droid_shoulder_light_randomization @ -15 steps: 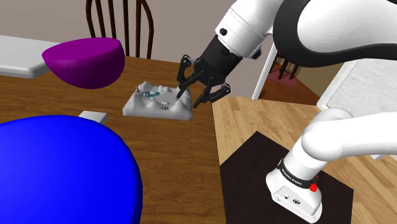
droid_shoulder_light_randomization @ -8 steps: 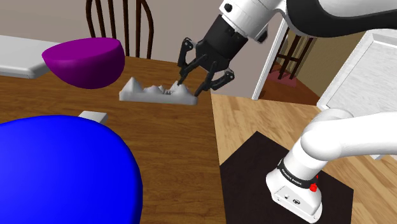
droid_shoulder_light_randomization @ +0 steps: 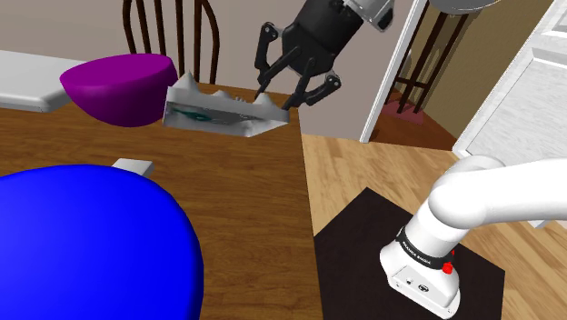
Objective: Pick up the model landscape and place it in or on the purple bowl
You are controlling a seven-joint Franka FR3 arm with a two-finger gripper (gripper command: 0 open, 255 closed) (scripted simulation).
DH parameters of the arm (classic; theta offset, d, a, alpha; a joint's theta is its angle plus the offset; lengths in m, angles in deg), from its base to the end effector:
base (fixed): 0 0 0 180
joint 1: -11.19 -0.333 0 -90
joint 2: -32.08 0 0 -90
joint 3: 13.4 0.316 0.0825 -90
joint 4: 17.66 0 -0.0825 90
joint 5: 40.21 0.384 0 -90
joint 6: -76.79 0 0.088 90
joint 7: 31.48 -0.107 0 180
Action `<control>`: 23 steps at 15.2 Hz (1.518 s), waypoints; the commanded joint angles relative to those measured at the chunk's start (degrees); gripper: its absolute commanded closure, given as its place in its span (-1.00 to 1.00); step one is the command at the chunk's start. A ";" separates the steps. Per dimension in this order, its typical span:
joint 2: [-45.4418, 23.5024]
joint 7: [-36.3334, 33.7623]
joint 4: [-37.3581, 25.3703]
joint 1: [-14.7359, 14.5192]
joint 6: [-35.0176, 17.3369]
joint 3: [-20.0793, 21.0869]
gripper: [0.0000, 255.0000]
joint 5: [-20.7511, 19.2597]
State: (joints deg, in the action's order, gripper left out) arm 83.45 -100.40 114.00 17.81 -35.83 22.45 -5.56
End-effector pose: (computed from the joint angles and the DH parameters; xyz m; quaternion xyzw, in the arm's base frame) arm 0.2629 0.2827 0.6209 -0.8785 0.4173 -0.1166 0.2015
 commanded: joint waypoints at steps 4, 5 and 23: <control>-0.92 -0.61 -4.13 0.73 3.27 -1.37 1.00 -1.44; -1.18 -0.76 -5.00 0.89 3.89 -1.58 1.00 -1.71; -7.68 -3.74 -22.59 3.89 14.89 -3.97 1.00 -6.00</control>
State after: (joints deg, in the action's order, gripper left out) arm 76.31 -103.93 92.70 21.48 -21.65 18.57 -11.29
